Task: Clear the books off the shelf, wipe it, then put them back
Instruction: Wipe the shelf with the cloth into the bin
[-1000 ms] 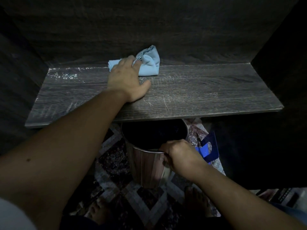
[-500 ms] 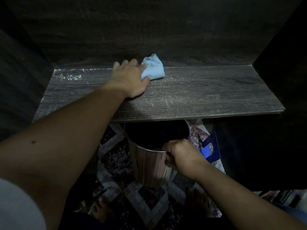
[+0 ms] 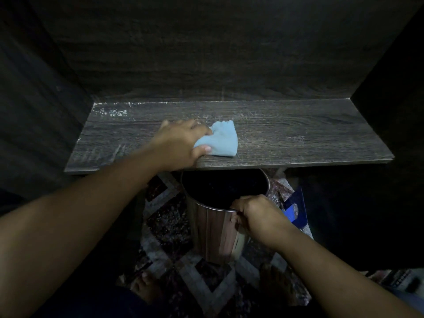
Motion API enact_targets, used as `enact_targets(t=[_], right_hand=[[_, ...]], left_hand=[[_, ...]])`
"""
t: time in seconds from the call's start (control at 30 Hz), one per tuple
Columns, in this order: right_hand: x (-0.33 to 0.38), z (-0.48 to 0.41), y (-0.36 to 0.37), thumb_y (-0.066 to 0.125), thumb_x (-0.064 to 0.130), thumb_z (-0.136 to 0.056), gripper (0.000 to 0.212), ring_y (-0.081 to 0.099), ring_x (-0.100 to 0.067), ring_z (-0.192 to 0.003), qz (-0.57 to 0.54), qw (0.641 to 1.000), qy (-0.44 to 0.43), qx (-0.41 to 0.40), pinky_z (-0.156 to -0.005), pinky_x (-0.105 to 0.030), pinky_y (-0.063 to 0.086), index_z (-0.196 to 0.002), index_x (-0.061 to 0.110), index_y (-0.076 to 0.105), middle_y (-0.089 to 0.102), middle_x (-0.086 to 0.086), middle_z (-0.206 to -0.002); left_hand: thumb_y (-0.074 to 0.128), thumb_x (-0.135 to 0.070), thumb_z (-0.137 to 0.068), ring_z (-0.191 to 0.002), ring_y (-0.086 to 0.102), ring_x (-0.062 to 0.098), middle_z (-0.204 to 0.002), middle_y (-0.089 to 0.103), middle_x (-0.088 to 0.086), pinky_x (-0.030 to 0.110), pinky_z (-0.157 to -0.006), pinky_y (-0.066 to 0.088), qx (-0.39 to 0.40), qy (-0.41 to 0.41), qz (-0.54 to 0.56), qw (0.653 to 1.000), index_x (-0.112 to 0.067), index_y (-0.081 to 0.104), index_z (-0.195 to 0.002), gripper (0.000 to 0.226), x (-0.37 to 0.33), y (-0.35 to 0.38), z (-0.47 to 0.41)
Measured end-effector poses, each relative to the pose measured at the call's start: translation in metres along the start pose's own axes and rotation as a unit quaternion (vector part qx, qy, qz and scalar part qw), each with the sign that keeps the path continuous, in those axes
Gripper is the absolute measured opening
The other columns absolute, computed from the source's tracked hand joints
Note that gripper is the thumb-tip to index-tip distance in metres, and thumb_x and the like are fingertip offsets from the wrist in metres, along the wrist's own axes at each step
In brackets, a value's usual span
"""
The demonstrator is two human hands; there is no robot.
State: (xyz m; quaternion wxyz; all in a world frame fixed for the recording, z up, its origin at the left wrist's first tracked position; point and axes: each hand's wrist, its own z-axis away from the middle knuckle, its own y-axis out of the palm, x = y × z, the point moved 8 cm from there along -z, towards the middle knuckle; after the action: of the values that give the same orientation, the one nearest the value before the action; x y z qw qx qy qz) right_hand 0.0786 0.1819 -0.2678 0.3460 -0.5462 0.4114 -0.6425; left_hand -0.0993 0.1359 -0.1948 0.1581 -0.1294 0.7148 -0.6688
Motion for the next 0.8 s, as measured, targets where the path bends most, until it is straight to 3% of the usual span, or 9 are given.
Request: enact_targets(t=[0.07,0.17,0.23,0.4,0.5,0.6,0.8], right_hand=[[0.0,-0.002,-0.002,0.061,0.013,-0.082,0.011,0.062,-0.029,-0.082,-0.006,1.0,-0.003,-0.008,-0.065,-0.028,0.039,-0.089,0.014,0.069,0.064,-0.006,-0.086],[-0.001,-0.005,-0.003,0.06,0.013,-0.082,0.017,0.062,-0.03,-0.084,-0.008,1.0,-0.006,-0.019,-0.066,-0.03,0.043,-0.095,0.015,0.071,0.065,-0.006,-0.088],[-0.002,-0.006,-0.002,0.059,0.014,-0.082,0.017,0.062,-0.031,-0.084,-0.008,1.0,-0.006,-0.023,-0.067,-0.031,0.044,-0.094,0.015,0.071,0.065,-0.006,-0.088],[-0.004,-0.009,-0.003,0.061,0.011,-0.079,0.014,0.063,-0.033,-0.082,0.006,0.999,-0.008,-0.031,-0.065,-0.027,0.038,-0.089,0.014,0.07,0.065,-0.008,-0.085],[-0.005,-0.008,-0.001,0.063,0.011,-0.079,0.015,0.063,-0.033,-0.084,0.009,1.0,-0.008,-0.026,-0.065,-0.028,0.036,-0.091,0.015,0.071,0.066,-0.007,-0.087],[-0.003,-0.006,0.003,0.065,0.011,-0.078,0.015,0.062,-0.031,-0.085,0.017,1.0,-0.01,-0.024,-0.065,-0.025,0.031,-0.092,0.014,0.07,0.066,-0.006,-0.089],[-0.001,-0.002,0.005,0.064,0.01,-0.077,0.012,0.062,-0.034,-0.079,0.034,0.999,-0.017,-0.023,-0.063,-0.026,0.034,-0.088,0.011,0.068,0.066,-0.009,-0.085]], left_hand=[[0.048,-0.047,-0.095,-0.121,0.045,0.031,-0.131,0.049,0.01,0.045,-0.1,0.033,-0.031,-0.039,0.025,0.998,-0.026,0.043,-0.139,0.049,0.019,-0.011,-0.014],[0.058,-0.035,-0.092,-0.114,0.044,0.039,-0.126,0.047,0.018,0.047,-0.094,0.035,-0.172,-0.079,-0.009,0.982,-0.019,0.048,-0.135,0.047,0.046,-0.044,-0.033],[0.061,-0.023,-0.09,-0.114,0.042,0.04,-0.128,0.045,0.02,0.05,-0.093,0.038,-0.204,-0.08,-0.019,0.975,-0.016,0.052,-0.13,0.042,0.056,-0.052,-0.041],[0.06,-0.018,-0.091,-0.109,0.047,0.044,-0.125,0.051,0.021,0.052,-0.082,0.047,-0.171,-0.009,-0.064,0.983,-0.013,0.063,-0.12,0.03,0.054,-0.027,-0.053],[0.053,-0.028,-0.097,-0.112,0.046,0.039,-0.132,0.047,0.017,0.049,-0.092,0.045,-0.136,-0.01,-0.014,0.991,-0.017,0.057,-0.132,0.037,0.064,-0.01,-0.049],[0.046,-0.029,-0.1,-0.121,0.044,0.036,-0.14,0.044,0.013,0.041,-0.105,0.034,-0.104,-0.044,0.047,0.992,-0.023,0.049,-0.14,0.041,0.078,-0.005,-0.048],[0.039,-0.03,-0.102,-0.131,0.034,0.035,-0.145,0.041,0.014,0.036,-0.11,0.022,-0.054,-0.088,0.081,0.991,-0.026,0.042,-0.145,0.043,0.064,-0.003,-0.029]])
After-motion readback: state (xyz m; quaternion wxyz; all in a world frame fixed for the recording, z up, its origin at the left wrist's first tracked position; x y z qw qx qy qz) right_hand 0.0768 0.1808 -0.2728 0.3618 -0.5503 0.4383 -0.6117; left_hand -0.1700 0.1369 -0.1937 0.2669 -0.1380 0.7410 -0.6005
